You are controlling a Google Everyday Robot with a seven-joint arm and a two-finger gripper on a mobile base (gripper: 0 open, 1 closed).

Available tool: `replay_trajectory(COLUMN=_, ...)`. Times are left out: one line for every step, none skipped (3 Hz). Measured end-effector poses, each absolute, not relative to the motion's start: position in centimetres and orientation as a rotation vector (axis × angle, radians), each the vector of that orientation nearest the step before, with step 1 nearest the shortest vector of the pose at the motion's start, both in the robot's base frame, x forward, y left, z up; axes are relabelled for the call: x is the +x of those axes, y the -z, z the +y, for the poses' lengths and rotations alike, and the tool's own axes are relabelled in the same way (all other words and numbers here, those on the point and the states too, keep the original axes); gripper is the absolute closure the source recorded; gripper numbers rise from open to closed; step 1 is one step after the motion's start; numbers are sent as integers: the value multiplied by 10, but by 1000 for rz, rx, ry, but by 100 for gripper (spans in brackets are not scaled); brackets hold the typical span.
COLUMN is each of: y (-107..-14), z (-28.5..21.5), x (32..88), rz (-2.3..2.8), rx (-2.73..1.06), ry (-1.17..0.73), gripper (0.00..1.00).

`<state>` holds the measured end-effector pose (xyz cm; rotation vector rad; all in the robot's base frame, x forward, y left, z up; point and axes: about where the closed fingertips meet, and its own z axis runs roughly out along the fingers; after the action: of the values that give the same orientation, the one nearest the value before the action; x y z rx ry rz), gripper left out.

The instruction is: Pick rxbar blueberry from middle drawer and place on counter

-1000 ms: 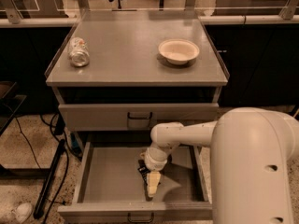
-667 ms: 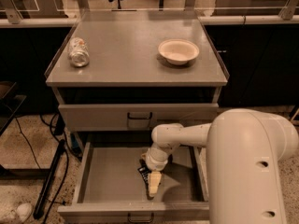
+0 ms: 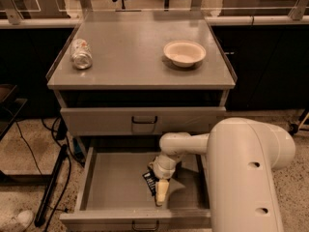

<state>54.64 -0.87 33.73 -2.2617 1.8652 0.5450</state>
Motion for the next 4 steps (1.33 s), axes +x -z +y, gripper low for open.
replay_trajectory(y=-337, z=-9, x=547, rz=1865, rx=-2262, ry=-545, gripper=18)
replay_trajectory(y=-337, z=-9, x=546, rz=1865, rx=-2262, ry=-545, gripper=49)
replay_trajectory(y=-337, z=-9, x=546, rz=1865, rx=-2262, ry=-545, gripper=73)
replay_trajectory(y=-337, z=-9, x=546, rz=1865, rx=-2262, ry=-545, gripper=96)
